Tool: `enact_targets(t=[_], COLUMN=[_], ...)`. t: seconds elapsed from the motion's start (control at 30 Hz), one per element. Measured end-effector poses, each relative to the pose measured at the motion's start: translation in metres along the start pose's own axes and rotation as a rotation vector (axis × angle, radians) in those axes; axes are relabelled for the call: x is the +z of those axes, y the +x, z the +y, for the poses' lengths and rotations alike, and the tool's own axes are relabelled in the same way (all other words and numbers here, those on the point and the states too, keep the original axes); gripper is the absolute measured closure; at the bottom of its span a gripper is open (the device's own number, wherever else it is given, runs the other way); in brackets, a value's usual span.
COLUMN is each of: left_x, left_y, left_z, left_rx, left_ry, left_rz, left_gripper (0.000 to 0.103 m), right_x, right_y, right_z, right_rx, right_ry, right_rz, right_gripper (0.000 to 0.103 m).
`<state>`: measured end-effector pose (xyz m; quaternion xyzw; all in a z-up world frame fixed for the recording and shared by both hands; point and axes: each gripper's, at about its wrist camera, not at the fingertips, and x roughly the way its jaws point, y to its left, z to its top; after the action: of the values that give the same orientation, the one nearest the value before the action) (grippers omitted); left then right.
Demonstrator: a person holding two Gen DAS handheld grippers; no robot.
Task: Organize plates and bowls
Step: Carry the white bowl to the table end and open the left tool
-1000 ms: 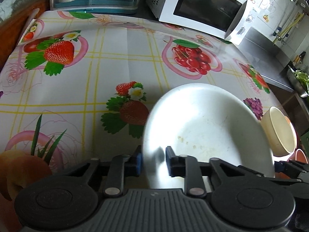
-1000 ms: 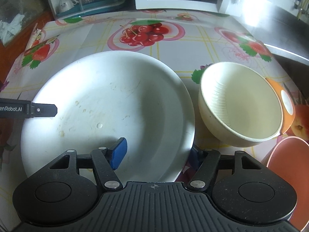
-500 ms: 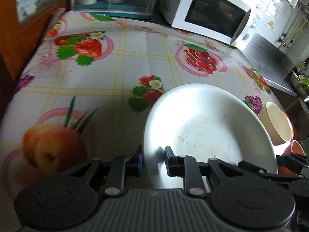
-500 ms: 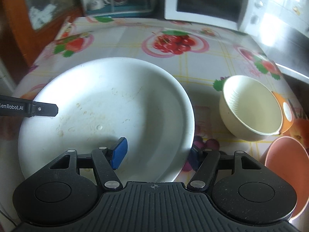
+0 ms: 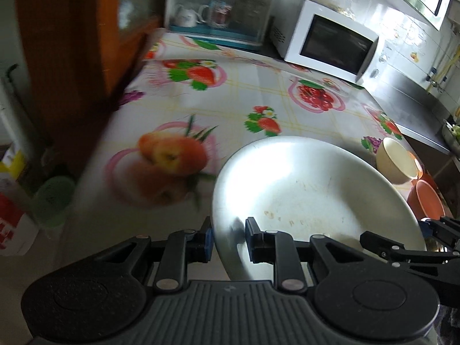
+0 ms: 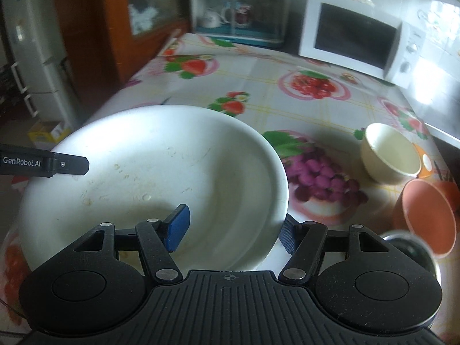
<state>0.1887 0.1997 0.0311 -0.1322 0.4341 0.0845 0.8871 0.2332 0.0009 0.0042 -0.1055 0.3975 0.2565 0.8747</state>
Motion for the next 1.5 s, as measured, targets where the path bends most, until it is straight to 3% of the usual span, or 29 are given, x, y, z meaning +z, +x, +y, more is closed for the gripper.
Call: enact_targets(t=[0.33, 0.67, 1.03, 1.5], left_x=[-0.071, -0.121, -0.145, -0.149], left_y=[-0.052, -0.067, -0.062, -0.059], left_z=[0.038, 0.064, 0.072, 0.077], left_rx=[0.078, 0.120, 0.135, 0.163], left_ry=[-0.047, -0.090, -0.130, -0.141], left_rz=[-0.013, 0.010, 0.045, 0.053], left_gripper=[0.081, 0.081, 0.078, 0.074], right_x=[-0.046, -0.078, -0.095, -0.105], right_y=[-0.018, -0.022, -0.019, -0.014], right_z=[0.048, 0.080, 0.088, 0.093], right_rx=[0.072, 0.101, 0.116, 0.152], right_ry=[-0.033, -0.077, -0.102, -0.118], right_rz=[0.012, 0.033, 0.068, 0.107], right_gripper=[0.037, 0.037, 0.037, 0.036])
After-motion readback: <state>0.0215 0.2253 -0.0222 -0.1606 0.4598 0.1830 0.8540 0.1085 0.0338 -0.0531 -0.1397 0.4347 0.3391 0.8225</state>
